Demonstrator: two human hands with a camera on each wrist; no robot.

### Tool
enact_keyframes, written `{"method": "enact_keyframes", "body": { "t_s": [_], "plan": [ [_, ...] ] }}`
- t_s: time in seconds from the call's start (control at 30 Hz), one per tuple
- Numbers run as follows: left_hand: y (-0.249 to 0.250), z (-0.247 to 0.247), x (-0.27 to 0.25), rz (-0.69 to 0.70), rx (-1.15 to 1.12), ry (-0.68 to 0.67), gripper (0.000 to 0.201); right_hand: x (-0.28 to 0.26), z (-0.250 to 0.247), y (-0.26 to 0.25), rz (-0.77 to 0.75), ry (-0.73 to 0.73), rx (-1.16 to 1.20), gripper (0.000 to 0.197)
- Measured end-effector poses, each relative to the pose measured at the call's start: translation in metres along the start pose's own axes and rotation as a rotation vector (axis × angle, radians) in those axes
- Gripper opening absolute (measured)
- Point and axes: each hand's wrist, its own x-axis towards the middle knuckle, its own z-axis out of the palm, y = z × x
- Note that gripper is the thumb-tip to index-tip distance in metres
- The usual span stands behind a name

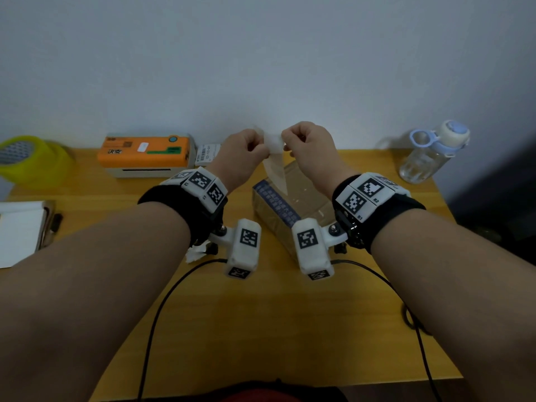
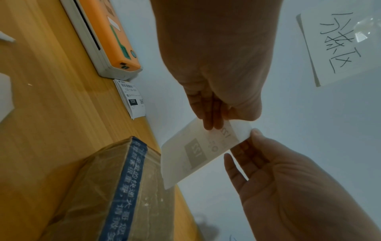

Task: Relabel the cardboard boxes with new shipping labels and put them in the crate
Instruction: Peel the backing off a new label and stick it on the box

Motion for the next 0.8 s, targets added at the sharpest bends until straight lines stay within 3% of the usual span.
{"method": "enact_keyframes", "body": {
  "t_s": [0.23,0.53,0.7,0.8],
  "plan": [
    [-0.005,0.0,0.003,0.009,0.064,-0.031,0.009,-0.001,0.0,0.011,0.069,0.01,0.102,0.014],
    [0.001,0.01,0.006,-0.125,-0.275,-0.059,0.014,0.003,-0.014,0.017,0.023,-0.09,0.027,0.018],
    [0.001,0.016,0.008,-0.033,-0.163,-0.055,0.012,-0.001,-0.014,0.019,0.032,-0.115,0.03,0.018],
    [0.0,0.016,0.011,-0.025,-0.165,-0.044,0.017,-0.004,-0.016,0.017,0.073,-0.168,0.16,0.017]
  ]
}}
